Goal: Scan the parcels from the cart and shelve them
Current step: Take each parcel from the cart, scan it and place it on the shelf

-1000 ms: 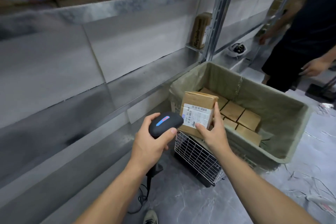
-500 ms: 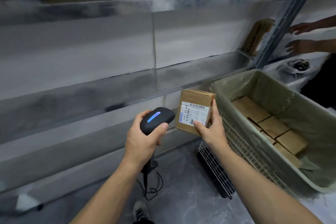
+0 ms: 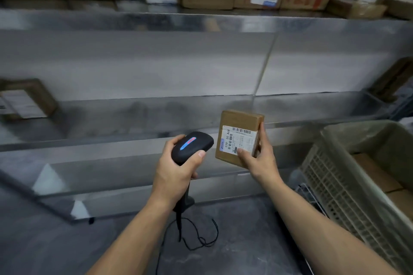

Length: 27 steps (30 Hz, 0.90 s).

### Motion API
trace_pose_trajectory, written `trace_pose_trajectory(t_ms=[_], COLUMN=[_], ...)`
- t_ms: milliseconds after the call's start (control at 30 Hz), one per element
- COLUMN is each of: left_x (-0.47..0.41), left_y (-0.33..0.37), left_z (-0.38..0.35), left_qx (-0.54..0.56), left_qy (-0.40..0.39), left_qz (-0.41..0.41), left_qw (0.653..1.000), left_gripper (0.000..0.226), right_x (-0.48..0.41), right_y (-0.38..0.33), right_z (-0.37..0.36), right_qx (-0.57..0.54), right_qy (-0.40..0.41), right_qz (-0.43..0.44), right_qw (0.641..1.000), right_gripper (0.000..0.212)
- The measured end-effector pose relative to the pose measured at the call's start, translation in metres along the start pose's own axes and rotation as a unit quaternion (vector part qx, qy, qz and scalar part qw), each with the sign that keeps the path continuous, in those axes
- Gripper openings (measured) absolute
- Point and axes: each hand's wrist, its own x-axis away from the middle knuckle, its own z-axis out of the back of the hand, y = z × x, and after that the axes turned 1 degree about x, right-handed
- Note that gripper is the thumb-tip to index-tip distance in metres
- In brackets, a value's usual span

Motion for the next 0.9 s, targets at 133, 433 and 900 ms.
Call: trace_pose_trajectory(t_ms=[133,433,900], left_x=[-0.02,-0.046,-0.071], left_y=[0.007,0.014,0.013], left_z=[0.064,0.189,0.304], left_qx=[0.002,-0.006,-0.034], left_qy=[0.031,0.095,0.193], left_qz=[-0.012,-0.028,-0.002], left_qw=[0.999,0.995,0.981], left_gripper=[0.066,0.06,0.056], right_x=[-0.002,0.001,-0.005], right_y=[-0.035,-0.103,-0.168], right_z=[-0.066,-0.191,-0.314], right_qx=[-0.029,-0.063,-0.118], right_qy=[-0.031,-0.082,-0.195], right_qz=[0.014,0.059,0.117], right_qw=[0.999,0.993,0.967], right_gripper=[0.099,0.1,0.084])
